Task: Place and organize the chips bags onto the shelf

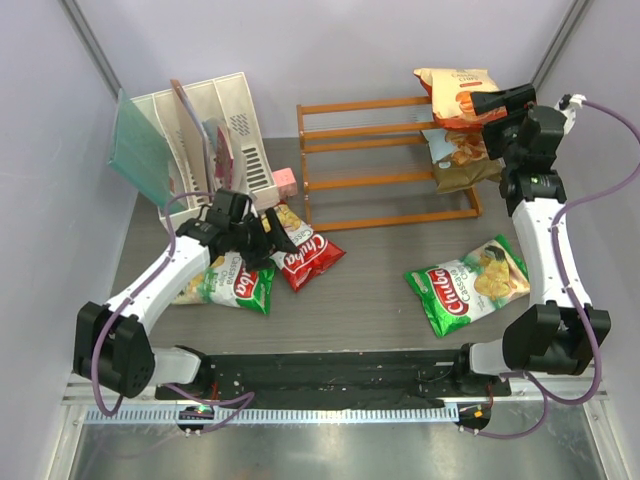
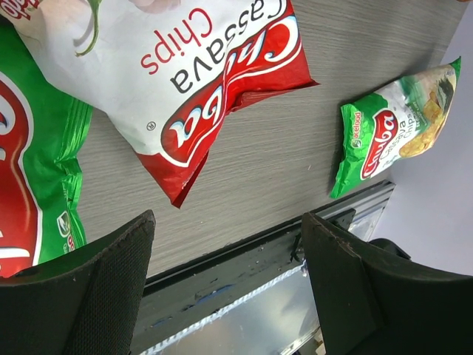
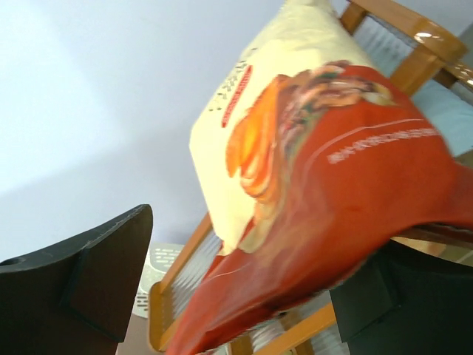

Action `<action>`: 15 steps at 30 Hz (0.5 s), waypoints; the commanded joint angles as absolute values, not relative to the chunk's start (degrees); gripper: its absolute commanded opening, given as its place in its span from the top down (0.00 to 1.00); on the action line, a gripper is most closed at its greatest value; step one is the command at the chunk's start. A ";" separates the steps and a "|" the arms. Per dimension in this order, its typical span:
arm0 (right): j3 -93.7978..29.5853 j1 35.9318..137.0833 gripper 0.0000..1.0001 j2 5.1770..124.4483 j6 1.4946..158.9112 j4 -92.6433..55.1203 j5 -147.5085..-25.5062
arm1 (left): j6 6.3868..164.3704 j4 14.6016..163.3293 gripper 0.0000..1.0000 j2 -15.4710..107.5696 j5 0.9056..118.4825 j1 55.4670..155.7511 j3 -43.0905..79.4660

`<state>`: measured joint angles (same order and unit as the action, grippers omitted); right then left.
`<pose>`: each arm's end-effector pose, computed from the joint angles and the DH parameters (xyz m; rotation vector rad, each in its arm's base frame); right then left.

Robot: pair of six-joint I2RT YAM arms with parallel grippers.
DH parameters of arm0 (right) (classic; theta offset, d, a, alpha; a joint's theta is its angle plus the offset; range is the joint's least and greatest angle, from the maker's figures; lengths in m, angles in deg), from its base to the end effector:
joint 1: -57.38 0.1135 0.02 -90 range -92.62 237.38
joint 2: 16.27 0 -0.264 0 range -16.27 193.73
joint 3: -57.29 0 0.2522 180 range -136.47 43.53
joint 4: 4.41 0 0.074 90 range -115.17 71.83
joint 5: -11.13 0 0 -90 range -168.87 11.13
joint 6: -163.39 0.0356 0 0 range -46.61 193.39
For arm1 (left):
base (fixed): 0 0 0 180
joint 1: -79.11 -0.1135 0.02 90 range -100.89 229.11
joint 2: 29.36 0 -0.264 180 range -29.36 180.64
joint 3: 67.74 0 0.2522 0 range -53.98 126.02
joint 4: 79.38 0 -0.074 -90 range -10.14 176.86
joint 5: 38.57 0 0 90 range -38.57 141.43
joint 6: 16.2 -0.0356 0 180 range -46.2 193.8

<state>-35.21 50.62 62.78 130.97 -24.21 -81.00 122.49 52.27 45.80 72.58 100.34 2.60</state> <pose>0.3219 -0.0368 0.4192 0.8967 1.4796 0.6933 0.2451 -0.1090 0.2617 -0.4729 2.6356 -0.9188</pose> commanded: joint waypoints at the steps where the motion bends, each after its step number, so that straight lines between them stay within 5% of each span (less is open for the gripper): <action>1: -39.53 50.61 0.04 62.48 131.83 -23.61 -84.32 | 120.47 52.85 0.21 47.28 74.72 99.85 5.34; 15: -16.00 50.61 0.03 42.55 130.08 -33.54 -88.09 | 119.42 51.36 0.21 48.16 74.11 99.94 6.75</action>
<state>-21.00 50.62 49.05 131.10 -30.07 -85.61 121.06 52.19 47.83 73.54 100.34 4.19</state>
